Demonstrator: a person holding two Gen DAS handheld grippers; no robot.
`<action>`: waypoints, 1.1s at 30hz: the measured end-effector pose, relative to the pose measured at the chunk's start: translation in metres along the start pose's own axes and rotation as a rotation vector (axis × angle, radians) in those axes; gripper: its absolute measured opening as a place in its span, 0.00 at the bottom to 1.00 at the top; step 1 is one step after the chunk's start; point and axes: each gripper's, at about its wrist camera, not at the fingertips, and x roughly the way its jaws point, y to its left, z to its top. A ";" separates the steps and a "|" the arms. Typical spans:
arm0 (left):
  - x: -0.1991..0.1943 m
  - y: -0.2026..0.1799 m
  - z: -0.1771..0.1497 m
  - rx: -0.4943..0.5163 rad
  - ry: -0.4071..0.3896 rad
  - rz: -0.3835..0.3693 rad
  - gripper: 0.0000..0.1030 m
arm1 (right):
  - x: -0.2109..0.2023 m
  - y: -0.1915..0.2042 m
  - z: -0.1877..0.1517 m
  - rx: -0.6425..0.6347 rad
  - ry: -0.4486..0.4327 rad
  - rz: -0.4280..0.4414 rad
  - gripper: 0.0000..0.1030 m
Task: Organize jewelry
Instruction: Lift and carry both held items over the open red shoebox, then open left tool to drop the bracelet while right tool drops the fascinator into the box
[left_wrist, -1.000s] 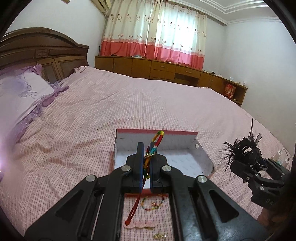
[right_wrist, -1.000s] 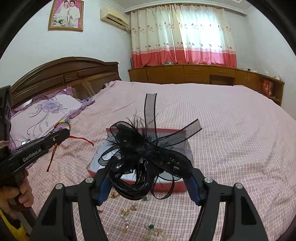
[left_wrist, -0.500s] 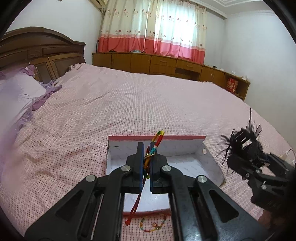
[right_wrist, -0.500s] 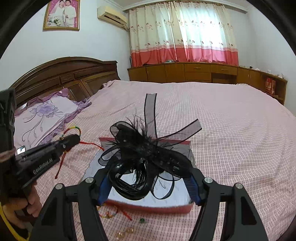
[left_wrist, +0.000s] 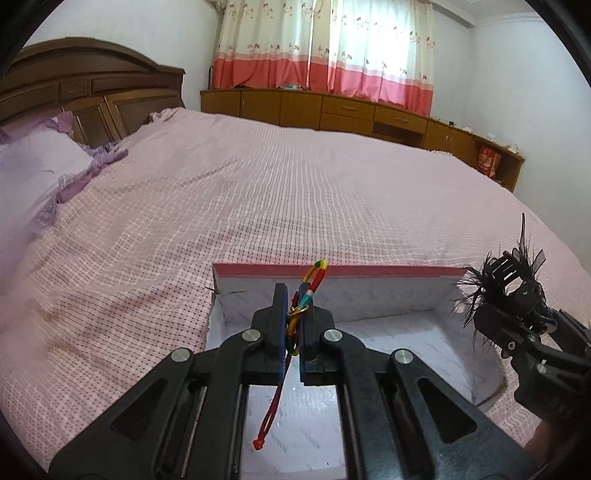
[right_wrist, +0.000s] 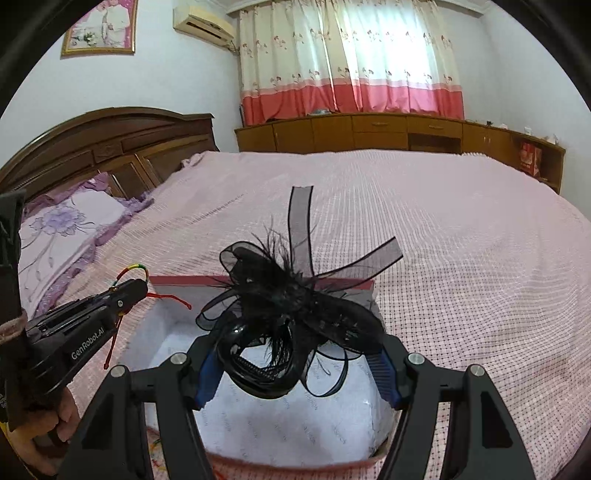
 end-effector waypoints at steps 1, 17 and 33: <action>0.004 0.000 -0.001 -0.001 0.009 0.001 0.00 | 0.004 -0.001 0.000 0.003 0.007 -0.002 0.67; 0.055 0.001 -0.026 -0.016 0.172 0.018 0.00 | 0.079 -0.007 -0.025 0.042 0.176 -0.036 0.68; 0.033 -0.002 -0.023 -0.029 0.187 0.011 0.47 | 0.063 -0.006 -0.024 0.045 0.159 -0.015 0.80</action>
